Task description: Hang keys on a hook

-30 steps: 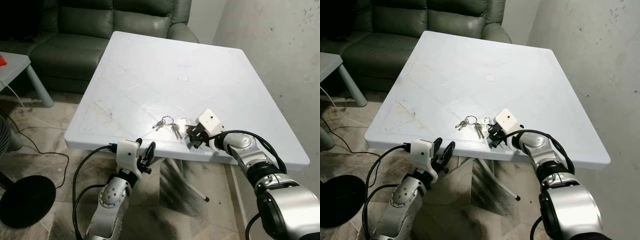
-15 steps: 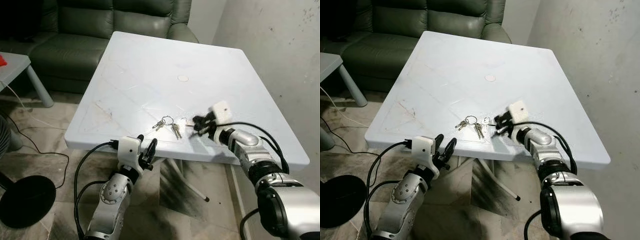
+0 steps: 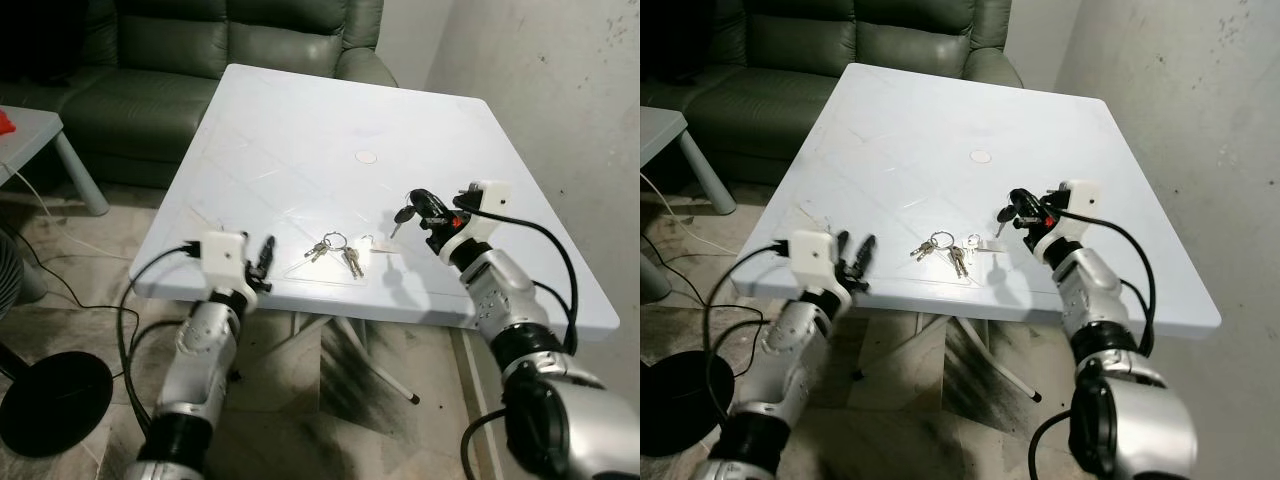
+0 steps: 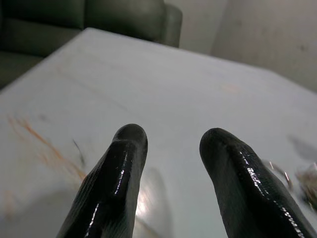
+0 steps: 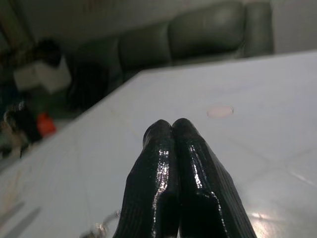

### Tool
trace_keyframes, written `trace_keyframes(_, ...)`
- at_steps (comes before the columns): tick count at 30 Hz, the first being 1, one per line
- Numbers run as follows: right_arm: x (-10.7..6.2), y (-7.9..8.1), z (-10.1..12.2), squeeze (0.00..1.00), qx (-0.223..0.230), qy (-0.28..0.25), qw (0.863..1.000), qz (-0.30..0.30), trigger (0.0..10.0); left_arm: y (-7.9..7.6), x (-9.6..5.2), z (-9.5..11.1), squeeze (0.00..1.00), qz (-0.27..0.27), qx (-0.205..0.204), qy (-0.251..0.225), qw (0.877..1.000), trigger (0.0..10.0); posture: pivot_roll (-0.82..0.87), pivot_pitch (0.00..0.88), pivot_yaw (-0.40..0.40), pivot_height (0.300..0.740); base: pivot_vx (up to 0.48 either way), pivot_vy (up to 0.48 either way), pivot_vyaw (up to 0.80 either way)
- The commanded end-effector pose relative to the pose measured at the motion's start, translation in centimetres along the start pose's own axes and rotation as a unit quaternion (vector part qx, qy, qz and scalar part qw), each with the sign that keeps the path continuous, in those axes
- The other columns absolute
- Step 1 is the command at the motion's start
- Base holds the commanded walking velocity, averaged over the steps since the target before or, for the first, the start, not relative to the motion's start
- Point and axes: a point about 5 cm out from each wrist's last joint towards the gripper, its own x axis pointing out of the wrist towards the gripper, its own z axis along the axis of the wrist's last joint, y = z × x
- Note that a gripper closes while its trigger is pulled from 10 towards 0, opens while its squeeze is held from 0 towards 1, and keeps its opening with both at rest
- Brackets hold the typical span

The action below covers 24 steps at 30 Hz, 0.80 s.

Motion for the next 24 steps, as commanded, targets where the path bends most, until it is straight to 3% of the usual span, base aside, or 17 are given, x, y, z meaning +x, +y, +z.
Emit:
trace_keyframes(1, -0.2, -0.3, 1.6, 0.00, -0.021, -0.050, 0.998, -0.024, 4.5, 0.1, 0.4, 0.6, 0.00, -0.007, -0.012, -0.011, 1.000, 10.0, 0.03, 0.006, -0.076, 0.740, 0.000, 0.000, 0.00)
trace_keyframes(2, -0.2, -0.3, 1.6, 0.00, -0.021, -0.050, 0.998, -0.024, 4.5, 0.1, 0.4, 0.6, 0.00, -0.007, -0.012, -0.011, 1.000, 10.0, 0.03, 0.006, -0.076, 0.740, 0.000, 0.000, 0.00)
trace_keyframes(3, -0.5, -0.3, 1.5, 0.00, -0.033, -0.053, 0.997, -0.035, 10.0, 0.4, 0.7, 0.9, 0.00, -0.004, -0.019, -0.013, 1.000, 10.0, 0.03, 0.006, -0.076, 0.740, 0.000, 0.000, 0.00)
trace_keyframes(5, -1.1, 0.0, 1.0, 0.00, -0.051, -0.052, 0.996, -0.050, 10.0, 0.8, 1.2, 1.1, 0.00, 0.001, -0.018, -0.007, 1.000, 10.0, 0.01, 0.000, -0.057, 0.740, 0.000, 0.000, 0.00)
trace_keyframes(8, -1.9, 0.7, -0.3, 0.00, -0.124, -0.017, 0.989, -0.079, 10.0, 1.6, 1.7, 1.2, 0.00, 0.019, -0.020, 0.007, 1.000, 10.0, 0.00, 0.000, -0.037, 0.740, 0.000, 0.000, 0.00)
trace_keyframes(12, -2.4, 1.5, -0.8, 0.00, -0.160, -0.005, 0.983, -0.088, 10.0, 2.2, 2.0, 1.8, 0.00, 0.014, -0.046, -0.004, 0.999, 10.0, -0.02, 0.000, -0.029, 0.740, 0.000, 0.000, -0.27)
trace_keyframes(18, -3.1, 2.1, -1.0, 0.00, -0.165, -0.015, 0.980, -0.113, 10.0, 2.7, 1.7, 2.3, 0.00, 0.006, -0.052, -0.026, 0.998, 10.0, -0.05, 0.000, -0.018, 0.740, 0.000, 0.000, -0.71)
trace_keyframes(24, -4.3, 1.4, -1.1, 0.00, -0.185, -0.005, 0.971, -0.150, 10.0, 3.4, 1.2, 2.2, 0.00, 0.004, -0.040, -0.029, 0.999, 10.0, -0.07, 0.000, -0.002, 0.740, 0.000, 0.000, -0.67)
